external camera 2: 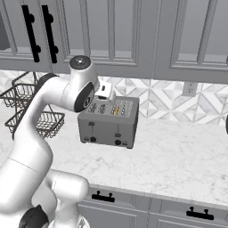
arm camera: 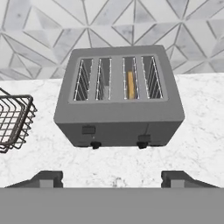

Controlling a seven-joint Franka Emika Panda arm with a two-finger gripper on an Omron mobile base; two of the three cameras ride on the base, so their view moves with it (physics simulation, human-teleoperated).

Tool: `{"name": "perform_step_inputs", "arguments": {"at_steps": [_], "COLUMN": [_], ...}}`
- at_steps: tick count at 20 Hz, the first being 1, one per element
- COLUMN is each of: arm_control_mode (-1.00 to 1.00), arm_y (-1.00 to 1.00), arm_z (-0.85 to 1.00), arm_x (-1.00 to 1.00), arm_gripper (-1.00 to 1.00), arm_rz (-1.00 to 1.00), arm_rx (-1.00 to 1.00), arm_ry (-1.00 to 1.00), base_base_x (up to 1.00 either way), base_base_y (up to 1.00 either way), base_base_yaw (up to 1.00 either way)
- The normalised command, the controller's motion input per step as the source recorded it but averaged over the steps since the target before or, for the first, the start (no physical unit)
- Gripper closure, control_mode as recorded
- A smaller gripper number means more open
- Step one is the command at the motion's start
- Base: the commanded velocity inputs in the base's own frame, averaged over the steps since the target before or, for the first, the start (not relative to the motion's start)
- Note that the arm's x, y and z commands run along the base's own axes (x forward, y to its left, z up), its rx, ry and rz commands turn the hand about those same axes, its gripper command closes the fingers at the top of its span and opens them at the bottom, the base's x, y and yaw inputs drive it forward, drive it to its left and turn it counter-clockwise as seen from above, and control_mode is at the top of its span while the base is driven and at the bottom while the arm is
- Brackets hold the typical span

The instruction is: Start the toaster. Once the lever pops up, take the bread to the plate on the dining counter.

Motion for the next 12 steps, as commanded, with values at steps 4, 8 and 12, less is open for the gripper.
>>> {"name": "perform_step_inputs", "arguments": {"at_steps": [4, 8, 12], "arm_control_mode": [-1.0, -1.0, -1.0], "arm_y": [0.0, 0.0, 0.0], "arm_z": [0.19, 0.25, 0.23], "arm_x": [-0.36, -0.36, -0.28], "arm_gripper": [-1.0, -1.0, -1.0], "arm_rz": [-0.08, -0.1, -0.07], "arm_rx": [0.0, 0.0, 0.0], "arm_ry": [-0.08, -0.08, -0.08], "base_base_x": [0.0, 0.0, 0.0], "base_base_y": [0.0, 0.0, 0.0], "base_base_yaw": [0.0, 0.0, 0.0]}}
